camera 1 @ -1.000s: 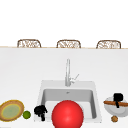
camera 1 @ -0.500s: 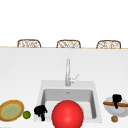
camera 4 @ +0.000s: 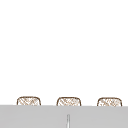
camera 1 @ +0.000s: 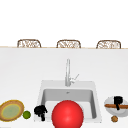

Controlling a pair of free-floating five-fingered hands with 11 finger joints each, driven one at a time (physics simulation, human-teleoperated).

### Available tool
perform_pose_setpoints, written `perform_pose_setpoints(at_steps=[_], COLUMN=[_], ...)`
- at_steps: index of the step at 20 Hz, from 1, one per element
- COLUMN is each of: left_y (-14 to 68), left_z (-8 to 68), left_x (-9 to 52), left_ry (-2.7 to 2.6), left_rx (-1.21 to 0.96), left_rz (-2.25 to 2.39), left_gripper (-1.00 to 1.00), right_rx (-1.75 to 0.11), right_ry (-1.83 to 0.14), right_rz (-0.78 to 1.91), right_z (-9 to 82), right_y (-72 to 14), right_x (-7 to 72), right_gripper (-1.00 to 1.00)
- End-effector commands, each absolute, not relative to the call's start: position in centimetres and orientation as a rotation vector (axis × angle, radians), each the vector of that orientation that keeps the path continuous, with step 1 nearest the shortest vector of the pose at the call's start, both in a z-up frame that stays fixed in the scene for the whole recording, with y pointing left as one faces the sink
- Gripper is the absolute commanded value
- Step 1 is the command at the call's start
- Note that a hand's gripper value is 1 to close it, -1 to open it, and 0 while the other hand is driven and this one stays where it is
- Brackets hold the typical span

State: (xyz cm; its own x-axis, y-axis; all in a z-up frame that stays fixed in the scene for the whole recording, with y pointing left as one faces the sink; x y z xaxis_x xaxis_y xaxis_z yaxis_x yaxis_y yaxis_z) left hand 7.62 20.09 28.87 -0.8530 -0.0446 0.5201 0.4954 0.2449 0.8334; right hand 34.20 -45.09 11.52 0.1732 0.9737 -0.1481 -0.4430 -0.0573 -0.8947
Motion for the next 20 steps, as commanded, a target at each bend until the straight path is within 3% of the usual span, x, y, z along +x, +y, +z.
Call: perform_pose_setpoints(at_steps=[1,8,9,20], left_y=[20.1,20.1,20.1,20.1], left_z=[28.9,28.9,28.9,28.9], left_x=[7.6,7.6,7.6,7.6], left_ry=[-2.083,-2.083,-2.083,-2.083], left_rx=[-0.411,-0.411,-0.411,-0.411], left_rz=[-1.643,-1.643,-1.643,-1.643], left_gripper=[0.00,0.00,0.00,0.00], right_rx=[-1.041,-0.949,-0.948,-0.894], right_ry=[-0.628,-0.576,-0.575,-0.571], right_rz=[1.347,1.360,1.360,1.362], right_z=[9.1,11.7,11.9,18.2], right_y=[-45.2,-45.0,-45.0,-41.8], right_x=[35.3,35.9,35.9,34.9], right_gripper=[1.00,1.00,-1.00,-1.00])
